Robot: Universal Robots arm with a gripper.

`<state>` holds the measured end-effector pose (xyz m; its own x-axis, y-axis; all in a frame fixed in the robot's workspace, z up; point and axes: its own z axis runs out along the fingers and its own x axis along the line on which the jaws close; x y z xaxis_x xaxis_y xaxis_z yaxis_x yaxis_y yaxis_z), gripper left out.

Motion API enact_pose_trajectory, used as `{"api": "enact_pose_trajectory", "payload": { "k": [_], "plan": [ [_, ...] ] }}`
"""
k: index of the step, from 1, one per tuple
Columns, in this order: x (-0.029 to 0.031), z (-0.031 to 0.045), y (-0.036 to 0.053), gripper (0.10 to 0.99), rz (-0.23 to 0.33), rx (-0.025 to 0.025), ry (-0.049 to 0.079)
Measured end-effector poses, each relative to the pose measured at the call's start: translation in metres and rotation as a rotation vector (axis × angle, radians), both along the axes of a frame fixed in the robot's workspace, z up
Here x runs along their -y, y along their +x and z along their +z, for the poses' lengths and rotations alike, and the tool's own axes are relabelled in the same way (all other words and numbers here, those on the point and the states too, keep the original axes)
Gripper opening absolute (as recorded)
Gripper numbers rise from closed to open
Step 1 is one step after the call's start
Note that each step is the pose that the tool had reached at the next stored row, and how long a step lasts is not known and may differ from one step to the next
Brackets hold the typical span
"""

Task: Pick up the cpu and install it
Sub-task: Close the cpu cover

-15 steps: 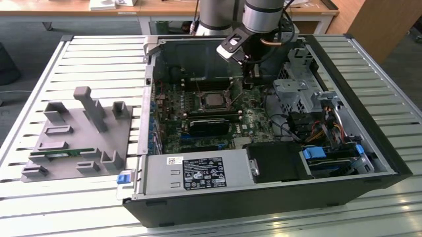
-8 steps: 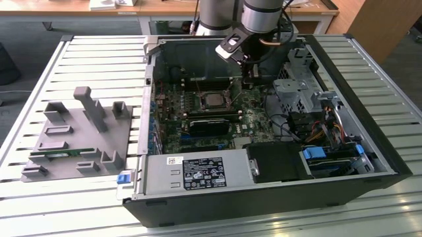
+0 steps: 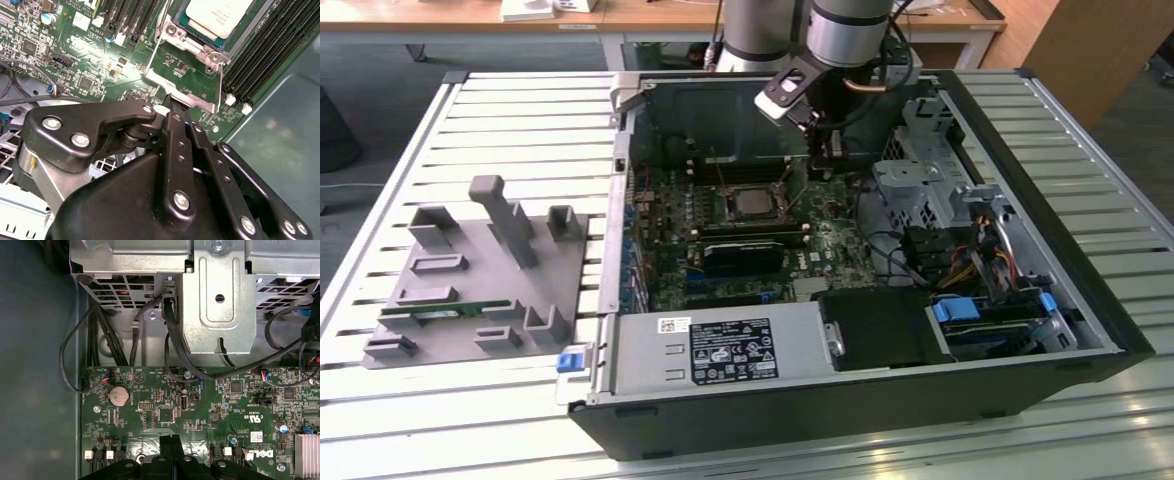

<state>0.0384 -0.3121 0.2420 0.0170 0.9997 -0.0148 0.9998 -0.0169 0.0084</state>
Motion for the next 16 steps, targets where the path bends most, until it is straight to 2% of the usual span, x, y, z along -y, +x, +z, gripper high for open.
{"api": "enact_pose_trajectory", "payload": {
  "k": [16],
  "plan": [
    [0.0,-0.0009,-0.0054,0.106,0.0,0.0,0.0]
  ]
}}
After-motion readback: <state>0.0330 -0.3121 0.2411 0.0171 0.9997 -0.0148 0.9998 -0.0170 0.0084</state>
